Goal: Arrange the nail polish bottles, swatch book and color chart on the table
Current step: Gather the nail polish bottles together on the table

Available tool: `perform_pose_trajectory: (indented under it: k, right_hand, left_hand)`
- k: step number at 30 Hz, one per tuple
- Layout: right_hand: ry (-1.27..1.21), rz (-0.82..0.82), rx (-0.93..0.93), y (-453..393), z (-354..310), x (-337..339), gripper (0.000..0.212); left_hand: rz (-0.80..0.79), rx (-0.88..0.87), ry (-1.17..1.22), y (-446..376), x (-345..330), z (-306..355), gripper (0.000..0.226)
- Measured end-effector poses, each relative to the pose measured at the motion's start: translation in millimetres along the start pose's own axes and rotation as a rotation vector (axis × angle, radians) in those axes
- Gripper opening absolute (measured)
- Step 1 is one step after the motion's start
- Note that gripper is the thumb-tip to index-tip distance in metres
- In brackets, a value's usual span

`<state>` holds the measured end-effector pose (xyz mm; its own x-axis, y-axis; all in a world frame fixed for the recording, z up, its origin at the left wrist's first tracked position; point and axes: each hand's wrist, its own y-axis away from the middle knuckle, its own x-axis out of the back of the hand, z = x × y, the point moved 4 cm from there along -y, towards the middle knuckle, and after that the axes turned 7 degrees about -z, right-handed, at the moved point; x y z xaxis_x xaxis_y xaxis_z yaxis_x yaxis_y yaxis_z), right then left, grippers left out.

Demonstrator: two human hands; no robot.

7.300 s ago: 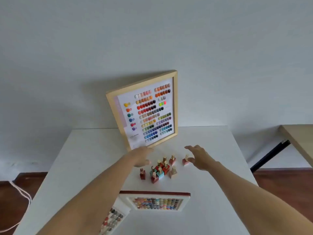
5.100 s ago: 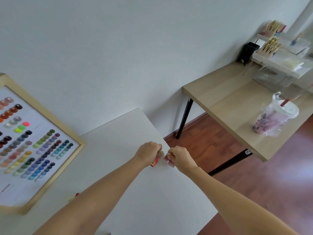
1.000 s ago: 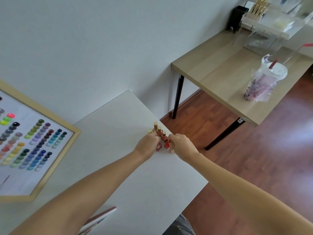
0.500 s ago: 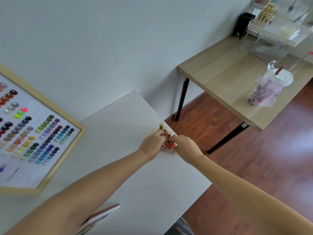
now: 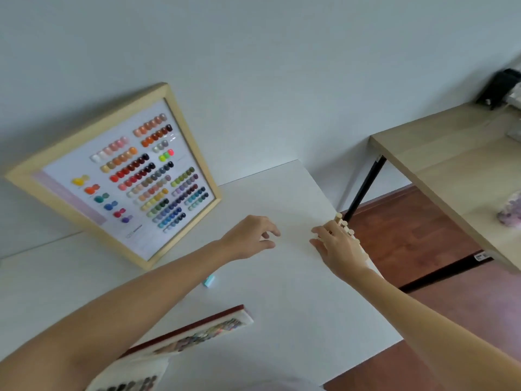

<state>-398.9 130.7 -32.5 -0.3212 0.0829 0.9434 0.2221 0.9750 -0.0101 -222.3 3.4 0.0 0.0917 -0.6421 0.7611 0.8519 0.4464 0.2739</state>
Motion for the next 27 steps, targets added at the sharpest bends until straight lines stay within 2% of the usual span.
perform_pose_trajectory:
  k: [5, 12, 18, 23, 27]
  right_hand:
    - [-0.012, -0.118, 0.165, -27, -73, -27, 0.027]
    - [-0.043, -0.271, 0.327, -46, -162, -62, 0.024]
    - [-0.037, -0.455, 0.398, -53, -206, -92, 0.029]
    - [-0.017, -0.578, 0.426, -56, -227, -114, 0.041]
    - [-0.016, -0.618, 0.464, -59, -233, -125, 0.040]
  left_hand:
    - [0.071, 0.172, 0.006, 74, 32, -72, 0.026]
    - [0.021, 0.384, -0.066, 155, 29, -146, 0.034]
    - [-0.080, 0.412, -0.150, 177, 2, -174, 0.044]
    - [-0.050, 0.391, -0.117, 175, -16, -185, 0.042]
    - [-0.028, 0.372, -0.099, 170, -23, -188, 0.034]
